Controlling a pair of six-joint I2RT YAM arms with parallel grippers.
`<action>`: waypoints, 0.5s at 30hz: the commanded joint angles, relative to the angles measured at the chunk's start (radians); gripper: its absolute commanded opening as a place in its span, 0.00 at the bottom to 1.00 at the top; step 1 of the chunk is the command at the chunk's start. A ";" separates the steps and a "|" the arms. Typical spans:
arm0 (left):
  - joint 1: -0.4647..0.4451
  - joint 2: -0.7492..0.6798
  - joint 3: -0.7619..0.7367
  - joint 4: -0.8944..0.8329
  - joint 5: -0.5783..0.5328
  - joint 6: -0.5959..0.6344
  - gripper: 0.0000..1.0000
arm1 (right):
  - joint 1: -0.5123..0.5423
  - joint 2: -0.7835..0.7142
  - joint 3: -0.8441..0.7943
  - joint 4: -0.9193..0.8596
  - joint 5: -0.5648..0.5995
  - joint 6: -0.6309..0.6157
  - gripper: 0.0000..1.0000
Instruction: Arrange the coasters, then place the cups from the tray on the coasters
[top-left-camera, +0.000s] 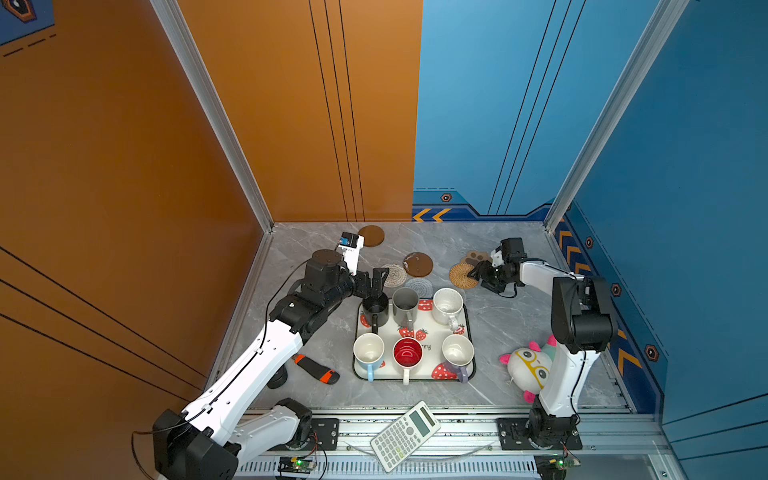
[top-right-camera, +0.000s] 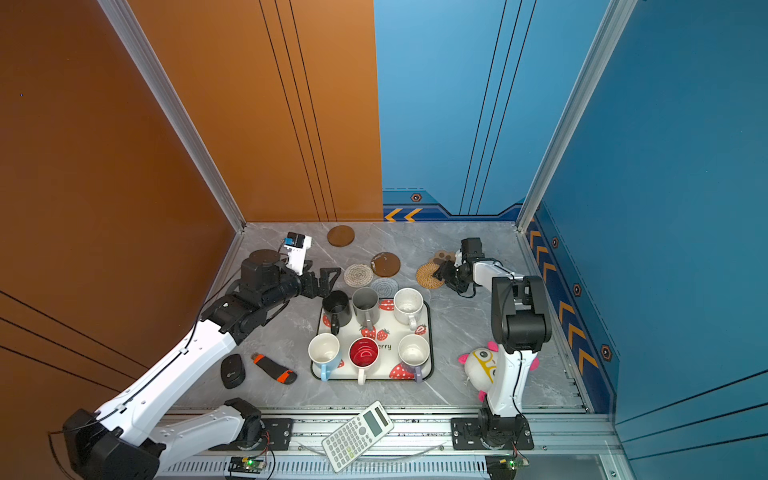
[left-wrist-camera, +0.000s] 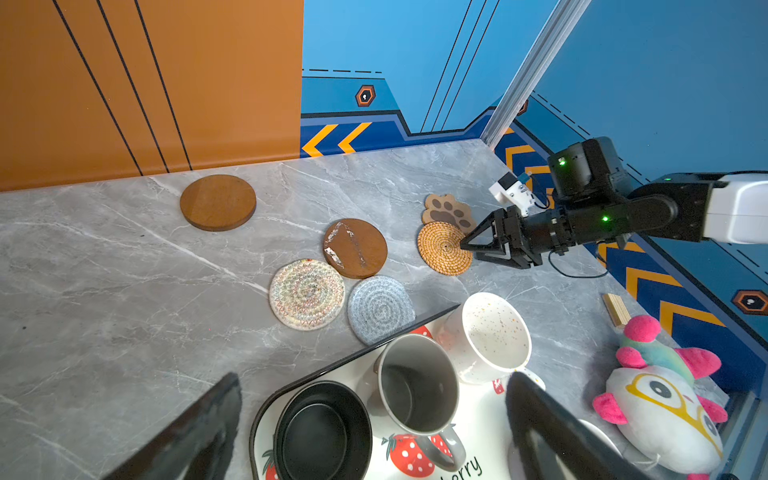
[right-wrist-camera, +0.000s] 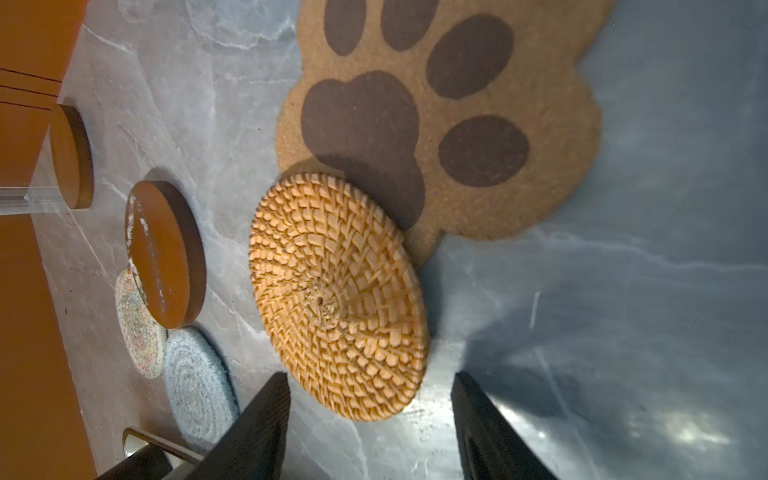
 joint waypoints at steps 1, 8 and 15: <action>-0.013 -0.022 0.017 -0.019 -0.017 0.005 1.00 | -0.017 0.027 -0.014 0.040 -0.024 0.027 0.62; -0.017 -0.018 0.021 -0.020 -0.025 0.007 1.00 | -0.021 0.069 -0.023 0.112 -0.086 0.079 0.44; -0.018 -0.020 0.024 -0.025 -0.028 0.010 1.00 | -0.003 0.083 -0.020 0.152 -0.104 0.106 0.25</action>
